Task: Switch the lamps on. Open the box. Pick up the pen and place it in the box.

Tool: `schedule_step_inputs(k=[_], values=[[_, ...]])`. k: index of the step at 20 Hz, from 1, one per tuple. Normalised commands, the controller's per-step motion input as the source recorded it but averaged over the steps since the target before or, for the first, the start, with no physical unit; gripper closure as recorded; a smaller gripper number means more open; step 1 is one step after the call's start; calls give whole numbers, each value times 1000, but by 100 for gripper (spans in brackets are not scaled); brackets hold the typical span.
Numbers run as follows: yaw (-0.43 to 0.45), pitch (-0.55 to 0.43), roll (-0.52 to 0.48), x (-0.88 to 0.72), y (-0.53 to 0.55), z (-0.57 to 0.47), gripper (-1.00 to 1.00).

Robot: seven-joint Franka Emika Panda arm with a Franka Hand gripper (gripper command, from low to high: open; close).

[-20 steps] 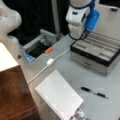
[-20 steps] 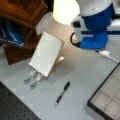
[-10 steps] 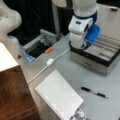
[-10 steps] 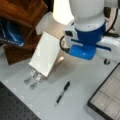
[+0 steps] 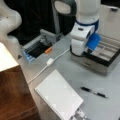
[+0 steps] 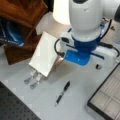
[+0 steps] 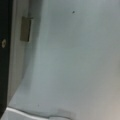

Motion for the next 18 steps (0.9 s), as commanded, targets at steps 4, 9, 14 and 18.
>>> schedule_step_inputs(k=[4,9,14,18], values=[[-29,-143,-197,24,-128,-329,-100],[-12,-132,-141,-21,-108,-176,-100],[45,-143,-149,-39,-106,-150,-100],[111,-116,-131,-12,-80,-144,-100]])
